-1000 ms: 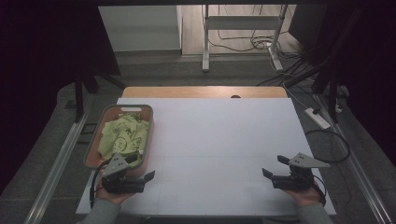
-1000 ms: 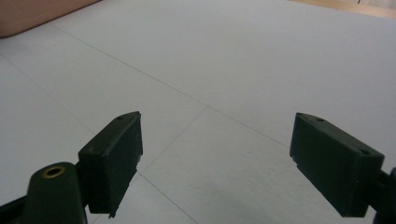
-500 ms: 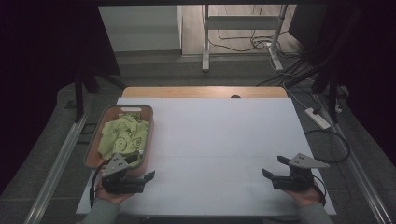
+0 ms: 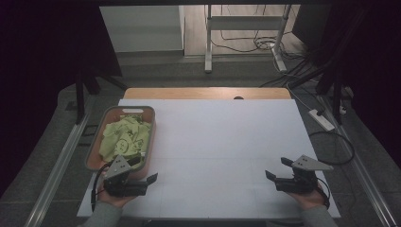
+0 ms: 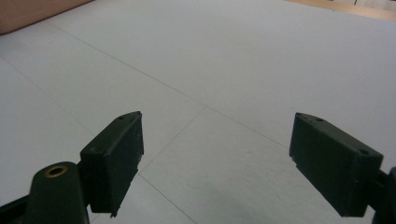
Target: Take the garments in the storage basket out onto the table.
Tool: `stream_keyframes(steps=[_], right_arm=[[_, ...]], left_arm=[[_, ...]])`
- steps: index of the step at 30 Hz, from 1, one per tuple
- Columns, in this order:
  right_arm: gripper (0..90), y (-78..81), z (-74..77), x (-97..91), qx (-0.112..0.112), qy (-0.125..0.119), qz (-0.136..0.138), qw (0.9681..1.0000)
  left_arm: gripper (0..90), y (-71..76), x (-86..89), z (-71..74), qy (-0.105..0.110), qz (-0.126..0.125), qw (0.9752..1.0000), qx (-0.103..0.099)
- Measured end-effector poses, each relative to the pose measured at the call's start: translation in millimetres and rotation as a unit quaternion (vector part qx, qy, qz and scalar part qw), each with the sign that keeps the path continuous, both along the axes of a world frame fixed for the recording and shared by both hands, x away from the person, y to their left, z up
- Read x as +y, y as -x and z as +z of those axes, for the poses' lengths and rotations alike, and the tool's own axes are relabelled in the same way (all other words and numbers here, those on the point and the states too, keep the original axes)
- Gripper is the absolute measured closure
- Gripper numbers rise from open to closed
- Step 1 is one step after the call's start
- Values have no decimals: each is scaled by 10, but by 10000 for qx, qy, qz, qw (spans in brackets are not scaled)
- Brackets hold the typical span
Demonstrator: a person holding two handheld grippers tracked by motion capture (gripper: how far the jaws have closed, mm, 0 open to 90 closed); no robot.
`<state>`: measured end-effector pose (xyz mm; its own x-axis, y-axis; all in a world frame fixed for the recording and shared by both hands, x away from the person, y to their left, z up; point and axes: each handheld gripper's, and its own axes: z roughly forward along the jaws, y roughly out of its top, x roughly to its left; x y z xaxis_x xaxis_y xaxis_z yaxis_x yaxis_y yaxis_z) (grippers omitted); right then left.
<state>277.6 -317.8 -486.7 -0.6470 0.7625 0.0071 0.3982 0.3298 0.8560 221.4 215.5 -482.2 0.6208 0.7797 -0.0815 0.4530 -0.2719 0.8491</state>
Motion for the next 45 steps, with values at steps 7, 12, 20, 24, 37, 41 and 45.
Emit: stream_keyframes(steps=[7, 12, 20, 24, 37, 41, 45], right_arm=[[185, -2, -3, -4, 4, -10, 7, 10000], [185, -4, -5, -1, 16, 24, 1, 10000], [185, -1, -6, -2, 24, 35, -24, 10000], [185, 0, -9, -4, 33, 25, -38, 10000], [184, -2, -19, -15, 85, 28, -57, 9999], [183, -5, -21, -12, 86, 38, -57, 9999], [184, -8, -25, -8, 92, 47, -63, 9999]], left_arm=[[123, -25, -51, 52, -47, -51, 10000, 66], [133, -57, -60, 166, -94, -56, 9998, 140], [132, -134, -45, 282, -175, -86, 9997, 173], [132, -190, -49, 353, -199, -120, 9996, 174], [131, -365, -1, 532, -181, -171, 9994, 245], [131, -418, 39, 579, -166, -158, 9994, 261], [131, -475, 83, 598, -120, -160, 9993, 316]])
